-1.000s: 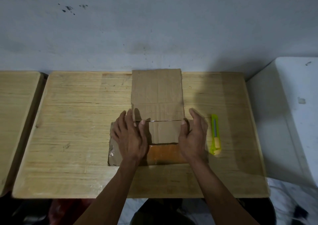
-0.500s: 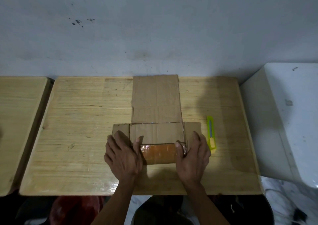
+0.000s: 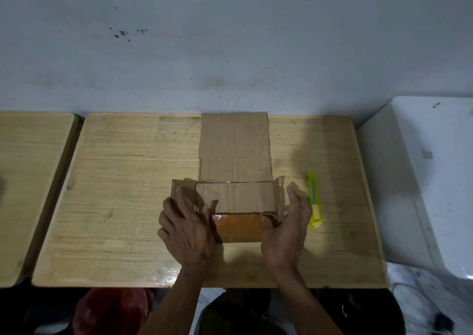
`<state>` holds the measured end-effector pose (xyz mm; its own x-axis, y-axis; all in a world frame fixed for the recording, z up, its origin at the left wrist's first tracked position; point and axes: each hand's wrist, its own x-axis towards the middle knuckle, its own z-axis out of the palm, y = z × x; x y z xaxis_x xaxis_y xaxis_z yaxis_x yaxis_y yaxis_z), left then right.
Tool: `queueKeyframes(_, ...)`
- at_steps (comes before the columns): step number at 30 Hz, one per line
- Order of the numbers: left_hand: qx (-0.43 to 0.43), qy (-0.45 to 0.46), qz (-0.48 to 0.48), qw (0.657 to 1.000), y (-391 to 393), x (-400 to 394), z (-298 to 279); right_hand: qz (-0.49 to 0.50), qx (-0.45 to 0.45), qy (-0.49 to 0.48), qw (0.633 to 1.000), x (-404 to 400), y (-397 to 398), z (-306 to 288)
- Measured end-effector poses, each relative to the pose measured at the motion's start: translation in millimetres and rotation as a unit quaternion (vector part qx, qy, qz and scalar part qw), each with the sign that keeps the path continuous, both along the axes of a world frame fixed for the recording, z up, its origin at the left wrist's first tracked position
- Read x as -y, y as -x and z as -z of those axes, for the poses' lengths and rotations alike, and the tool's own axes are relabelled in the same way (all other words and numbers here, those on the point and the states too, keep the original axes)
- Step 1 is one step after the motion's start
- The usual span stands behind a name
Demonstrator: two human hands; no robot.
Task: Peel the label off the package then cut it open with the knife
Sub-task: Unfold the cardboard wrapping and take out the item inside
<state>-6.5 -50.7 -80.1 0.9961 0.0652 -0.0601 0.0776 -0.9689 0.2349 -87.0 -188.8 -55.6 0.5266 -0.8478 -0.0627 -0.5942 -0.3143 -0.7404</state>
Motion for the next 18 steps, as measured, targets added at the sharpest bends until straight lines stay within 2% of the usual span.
queueKeyframes(3,0.009,0.002,0.024,1.0,-0.4,4.3,-12.4,-0.043,-0.027,0.023,0.998,-10.5,0.9,1.3)
queueKeyframes(8,0.001,0.029,0.042,0.999,-4.7,3.0,-20.5,-0.059,-0.024,-0.002,0.998,-4.8,0.7,6.9)
queueKeyframes(13,-0.006,0.1,0.045,0.994,2.5,3.1,-27.3,-0.068,-0.053,0.019,0.996,-9.9,-4.7,4.4)
queueKeyframes(18,-0.016,0.172,0.055,0.983,24.5,7.3,-31.8,-0.082,-0.051,-0.023,0.995,-15.5,-2.6,-2.4)
